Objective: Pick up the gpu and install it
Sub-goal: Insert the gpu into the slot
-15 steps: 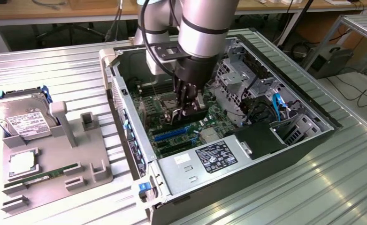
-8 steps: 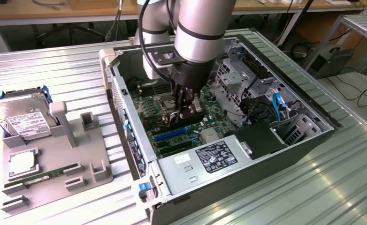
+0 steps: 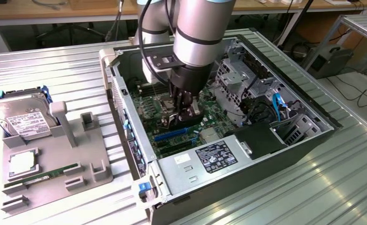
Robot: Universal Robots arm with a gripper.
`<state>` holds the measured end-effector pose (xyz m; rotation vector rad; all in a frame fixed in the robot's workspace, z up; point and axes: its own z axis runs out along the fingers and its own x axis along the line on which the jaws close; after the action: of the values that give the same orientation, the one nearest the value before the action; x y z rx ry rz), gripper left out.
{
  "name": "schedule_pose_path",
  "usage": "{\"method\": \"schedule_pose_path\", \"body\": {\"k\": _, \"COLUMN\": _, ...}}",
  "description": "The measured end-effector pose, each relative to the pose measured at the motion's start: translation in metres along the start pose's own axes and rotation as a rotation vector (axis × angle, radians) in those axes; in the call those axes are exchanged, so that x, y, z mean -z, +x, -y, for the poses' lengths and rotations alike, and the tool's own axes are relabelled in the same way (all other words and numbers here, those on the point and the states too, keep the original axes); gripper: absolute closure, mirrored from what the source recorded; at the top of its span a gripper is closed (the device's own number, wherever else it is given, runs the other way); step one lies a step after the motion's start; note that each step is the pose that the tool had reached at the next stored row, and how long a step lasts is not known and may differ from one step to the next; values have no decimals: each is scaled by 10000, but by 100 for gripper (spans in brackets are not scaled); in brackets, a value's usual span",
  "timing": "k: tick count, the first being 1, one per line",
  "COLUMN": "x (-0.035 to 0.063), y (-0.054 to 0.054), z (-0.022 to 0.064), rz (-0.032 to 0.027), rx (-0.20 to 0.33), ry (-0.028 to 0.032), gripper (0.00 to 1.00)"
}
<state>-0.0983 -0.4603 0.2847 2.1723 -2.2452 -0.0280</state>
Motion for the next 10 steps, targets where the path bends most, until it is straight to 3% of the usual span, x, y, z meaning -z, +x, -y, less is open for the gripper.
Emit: {"method": "schedule_pose_path", "body": {"k": 10, "x": -60, "y": -3, "z": -18, "rz": 4, "rx": 3, "ry": 0, "gripper": 74}}
